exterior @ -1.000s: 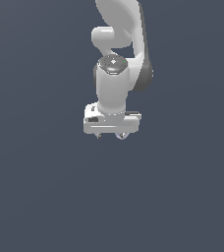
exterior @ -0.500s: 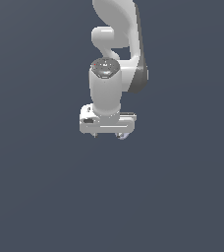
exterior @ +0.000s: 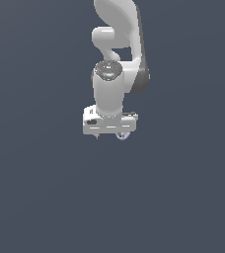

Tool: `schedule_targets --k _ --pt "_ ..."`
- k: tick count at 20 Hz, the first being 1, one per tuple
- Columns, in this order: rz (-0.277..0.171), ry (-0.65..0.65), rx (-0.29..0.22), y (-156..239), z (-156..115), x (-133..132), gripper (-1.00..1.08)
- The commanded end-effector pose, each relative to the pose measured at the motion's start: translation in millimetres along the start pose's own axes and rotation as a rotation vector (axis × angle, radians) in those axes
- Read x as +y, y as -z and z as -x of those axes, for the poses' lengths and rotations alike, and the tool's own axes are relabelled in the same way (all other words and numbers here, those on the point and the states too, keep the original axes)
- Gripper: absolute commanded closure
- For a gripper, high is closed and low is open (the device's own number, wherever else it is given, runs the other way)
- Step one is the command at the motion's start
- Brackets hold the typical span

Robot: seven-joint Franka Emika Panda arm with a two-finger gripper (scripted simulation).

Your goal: Pick up the object and move it to a goal position.

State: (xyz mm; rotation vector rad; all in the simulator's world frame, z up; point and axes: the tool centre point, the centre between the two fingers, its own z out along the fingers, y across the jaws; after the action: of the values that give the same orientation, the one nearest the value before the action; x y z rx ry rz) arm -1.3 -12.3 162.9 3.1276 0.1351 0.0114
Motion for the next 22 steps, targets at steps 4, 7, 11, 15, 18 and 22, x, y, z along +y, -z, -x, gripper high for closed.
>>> schedule_targets --k 4,7,11,15,18,22 --pt "-0.001 0.102 -0.002 -15 13 -14 -0.92" --pt "-0.002 0.183 -0.003 -27 24 -24 -0.92" --pt "-0.005 0.311 -0.004 -43 43 -41 -0.92" --pt "-0.008 0.417 -0.004 -56 59 -55 -0.92" --pt "-0.010 0.477 -0.004 -63 69 -62 -0.92" --pt "-0.012 0.531 -0.004 -69 78 -69 -0.92"
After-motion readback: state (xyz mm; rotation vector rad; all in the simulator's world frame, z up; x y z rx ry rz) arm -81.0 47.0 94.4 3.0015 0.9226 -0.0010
